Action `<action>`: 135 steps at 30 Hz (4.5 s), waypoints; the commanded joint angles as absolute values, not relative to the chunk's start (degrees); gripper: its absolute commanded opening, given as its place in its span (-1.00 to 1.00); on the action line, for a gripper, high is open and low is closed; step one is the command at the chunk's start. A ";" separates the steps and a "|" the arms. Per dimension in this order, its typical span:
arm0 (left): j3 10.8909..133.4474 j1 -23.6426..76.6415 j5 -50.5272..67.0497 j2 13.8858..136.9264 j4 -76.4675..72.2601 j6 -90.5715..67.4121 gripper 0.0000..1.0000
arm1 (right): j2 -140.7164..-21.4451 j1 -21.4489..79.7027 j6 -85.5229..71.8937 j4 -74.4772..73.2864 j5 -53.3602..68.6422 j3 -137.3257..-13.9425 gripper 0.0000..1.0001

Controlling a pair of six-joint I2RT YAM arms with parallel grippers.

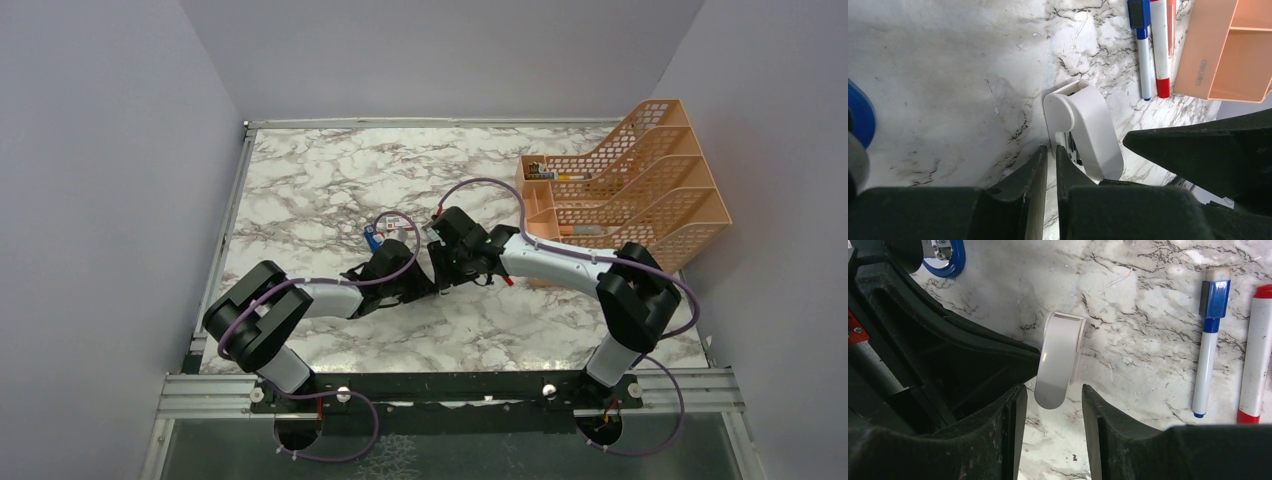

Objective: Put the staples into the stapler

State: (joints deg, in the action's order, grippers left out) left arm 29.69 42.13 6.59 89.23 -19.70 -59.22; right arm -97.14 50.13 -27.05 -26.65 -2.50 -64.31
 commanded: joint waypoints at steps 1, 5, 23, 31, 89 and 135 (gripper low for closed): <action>30.78 42.45 4.16 88.57 -17.00 -57.40 -0.69 | -94.42 49.90 -27.91 -27.15 -3.44 -64.47 0.00; 31.23 42.47 5.35 89.22 -18.06 -57.14 -0.60 | -94.74 49.91 -27.61 -27.48 -1.69 -64.30 0.00; 30.02 42.45 4.56 93.32 -17.84 -57.66 -0.79 | -97.46 49.92 -25.69 -28.36 3.84 -63.73 -0.07; 30.63 42.48 2.10 94.05 -14.61 -56.61 -0.81 | -96.67 49.90 -25.75 -27.91 3.22 -62.29 -0.15; 33.15 43.05 2.16 94.84 -10.90 -53.35 -0.80 | -98.88 49.92 -27.93 -26.70 -0.42 -63.09 -0.46; 34.37 42.90 3.46 87.95 -9.29 -52.57 -0.73 | -103.63 49.82 -28.35 -32.81 1.69 -63.76 -0.50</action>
